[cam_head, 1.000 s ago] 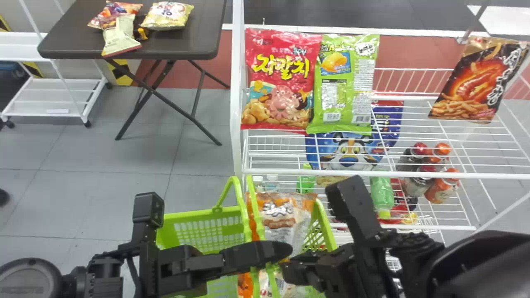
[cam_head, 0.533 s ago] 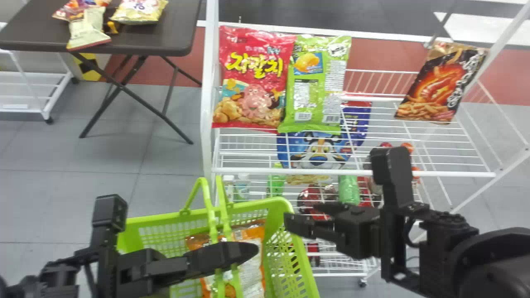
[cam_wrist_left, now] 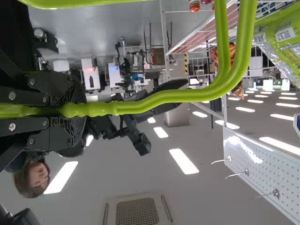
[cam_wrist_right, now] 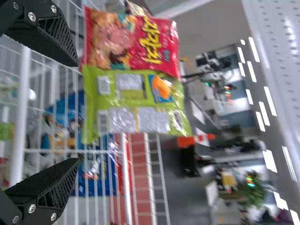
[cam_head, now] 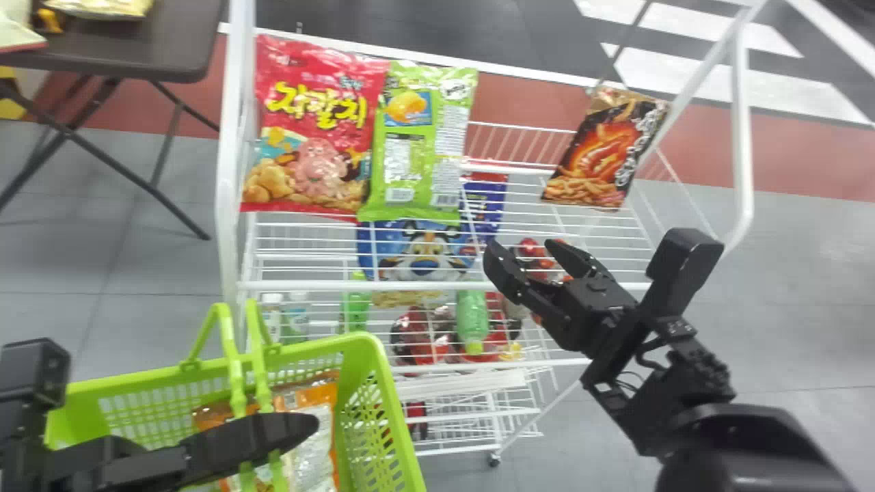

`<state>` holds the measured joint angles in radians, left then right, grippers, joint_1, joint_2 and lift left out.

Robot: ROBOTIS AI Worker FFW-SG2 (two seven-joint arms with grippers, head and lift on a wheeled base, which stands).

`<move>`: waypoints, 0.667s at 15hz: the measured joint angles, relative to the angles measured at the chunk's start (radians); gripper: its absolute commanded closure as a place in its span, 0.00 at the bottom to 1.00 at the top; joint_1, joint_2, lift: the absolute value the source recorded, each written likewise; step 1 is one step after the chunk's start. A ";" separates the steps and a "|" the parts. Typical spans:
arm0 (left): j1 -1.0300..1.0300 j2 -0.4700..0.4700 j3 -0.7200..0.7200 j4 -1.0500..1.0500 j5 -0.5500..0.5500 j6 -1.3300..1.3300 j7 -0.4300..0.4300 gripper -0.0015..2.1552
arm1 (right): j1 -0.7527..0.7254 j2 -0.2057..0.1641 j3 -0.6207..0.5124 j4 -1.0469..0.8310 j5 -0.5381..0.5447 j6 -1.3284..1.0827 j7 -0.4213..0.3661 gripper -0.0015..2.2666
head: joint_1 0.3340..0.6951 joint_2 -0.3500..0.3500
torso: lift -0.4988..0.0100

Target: Hold basket handle with left hand then pick Gamjakkang with right hand and place into basket

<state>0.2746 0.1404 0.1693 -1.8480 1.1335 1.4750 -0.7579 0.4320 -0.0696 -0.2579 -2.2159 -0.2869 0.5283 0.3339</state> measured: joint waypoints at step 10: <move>0.000 -0.003 -0.011 0.013 -0.008 0.003 0.005 1.00 | 0.139 0.069 0.013 0.226 0.116 -0.547 0.123 0.04 | 1.00 0.00 | 0.95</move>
<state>0.2746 0.1378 0.1587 -1.8351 1.1259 1.4780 -0.7532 0.5714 -0.0001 -0.2448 -1.9903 -0.1706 -0.0191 0.4571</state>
